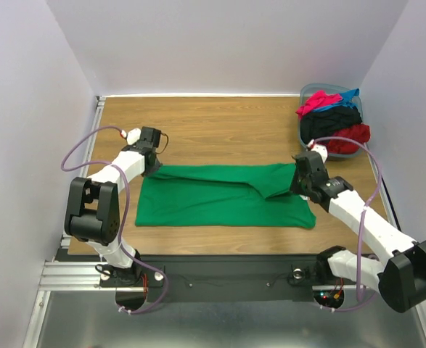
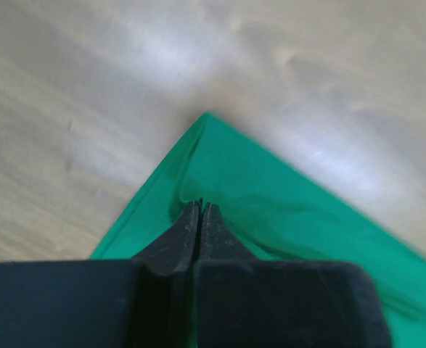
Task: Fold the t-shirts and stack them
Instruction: Fold the tshirt
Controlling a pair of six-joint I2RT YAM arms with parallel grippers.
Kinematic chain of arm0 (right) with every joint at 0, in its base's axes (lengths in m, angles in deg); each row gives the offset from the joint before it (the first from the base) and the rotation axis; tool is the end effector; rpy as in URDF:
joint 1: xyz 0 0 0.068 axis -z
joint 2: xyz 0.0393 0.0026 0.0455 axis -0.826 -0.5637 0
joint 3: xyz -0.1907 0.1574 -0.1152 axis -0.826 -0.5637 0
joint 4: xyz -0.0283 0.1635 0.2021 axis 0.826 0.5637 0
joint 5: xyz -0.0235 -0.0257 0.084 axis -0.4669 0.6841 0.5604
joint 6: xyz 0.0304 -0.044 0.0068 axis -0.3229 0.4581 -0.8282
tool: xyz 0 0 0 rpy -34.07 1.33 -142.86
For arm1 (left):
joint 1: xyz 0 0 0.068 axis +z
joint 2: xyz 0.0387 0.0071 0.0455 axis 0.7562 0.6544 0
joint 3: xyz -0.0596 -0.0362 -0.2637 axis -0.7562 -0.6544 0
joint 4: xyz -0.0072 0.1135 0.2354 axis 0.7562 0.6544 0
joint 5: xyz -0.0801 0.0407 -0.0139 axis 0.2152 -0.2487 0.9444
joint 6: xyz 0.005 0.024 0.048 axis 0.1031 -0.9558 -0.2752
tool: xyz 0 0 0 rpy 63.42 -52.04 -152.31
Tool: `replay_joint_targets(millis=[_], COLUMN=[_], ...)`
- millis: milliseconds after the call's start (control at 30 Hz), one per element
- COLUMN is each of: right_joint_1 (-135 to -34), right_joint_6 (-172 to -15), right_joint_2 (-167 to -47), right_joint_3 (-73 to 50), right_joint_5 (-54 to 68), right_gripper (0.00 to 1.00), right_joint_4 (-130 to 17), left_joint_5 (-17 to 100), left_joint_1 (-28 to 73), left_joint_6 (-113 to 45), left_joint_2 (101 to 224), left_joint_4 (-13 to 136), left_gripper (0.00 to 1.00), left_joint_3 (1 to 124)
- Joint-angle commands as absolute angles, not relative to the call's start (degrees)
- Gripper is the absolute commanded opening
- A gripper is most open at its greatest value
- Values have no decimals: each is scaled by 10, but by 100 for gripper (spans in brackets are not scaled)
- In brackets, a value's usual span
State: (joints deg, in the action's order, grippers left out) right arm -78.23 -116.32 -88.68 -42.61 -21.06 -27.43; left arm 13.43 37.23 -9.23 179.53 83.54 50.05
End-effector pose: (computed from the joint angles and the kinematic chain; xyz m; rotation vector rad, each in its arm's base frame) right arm 0.2105 0.0739 0.2486 0.3023 2.3199 0.0123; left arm 0.3299 -0.0572 0.2125 -0.6520 2.3202 0.0451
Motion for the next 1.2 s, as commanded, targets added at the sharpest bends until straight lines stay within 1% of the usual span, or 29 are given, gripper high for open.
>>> replay_joint_targets(millis=[0, 33, 67, 100, 133, 167, 200, 233, 400, 533, 567, 633, 733, 800, 900, 1000, 1100, 1133, 1167], right_joint_1=[-785, -785, -785, -785, -785, -785, -785, -785, -785, -790, -794, -828, -912, -936, -953, -964, -966, -966, -966], right_joint_6=[-1214, -1222, -1236, -1241, -1245, -1246, -1246, -1245, -1215, -1194, -1190, -1189, -1198, -1211, -1246, -1287, -1323, -1329, -1331], right_joint_2=[-860, -856, -849, -845, -841, -830, -825, -819, -814, -831, -834, -857, -892, -930, -981, -1025, -1057, -1062, -1068], right_joint_3=[-481, -505, -511, -517, -517, -514, -509, -497, -440, -423, -426, -434, -427, -419, -415, -421, -431, -430, -430], right_joint_5=[-145, -141, -134, -129, -121, -96, -87, -85, -79, 4, 62, 92, 30, -34, -86, -147, -201, -213, -227], right_gripper=[15, 22, 33, 42, 61, 76, 95, 100, 100, 100, 100, 100, 100, 100, 99, 95, 92, 85, 83], right_joint_4=[-264, -259, -241, -233, -227, -224, -222, -220, -221, -263, -297, -325, -340, -342, -353, -356, -362, -369, -376], left_joint_5=[110, 97, 92, 87, 82, 82, 84, 89, 111, 128, 135, 161, 170, 171, 176, 171, 171, 172, 172], left_joint_1=[372, 372, 372, 372, 372, 372, 372, 372, 363, 335, 332, 329, 329, 329, 329, 329, 329, 329, 330], left_joint_6=[-73, -67, -56, -51, -47, -47, -47, -47, -58, -61, -63, -67, -69, -66, -64, -59, -57, -57, -57], left_joint_2=[1769, 1770, 1776, 1777, 1776, 1770, 1765, 1754, 1712, 1695, 1695, 1698, 1704, 1705, 1697, 1679, 1670, 1668, 1668], left_joint_4=[842, 849, 867, 875, 879, 884, 885, 888, 894, 881, 876, 853, 836, 830, 822, 817, 815, 814, 814], left_gripper=[26, 47, 76, 87, 98, 98, 98, 98, 98, 98, 98, 98, 98, 98, 98, 98, 98, 98, 98], left_joint_3=[459, 458, 459, 462, 464, 471, 471, 480, 511, 514, 510, 491, 464, 450, 425, 401, 388, 386, 386])
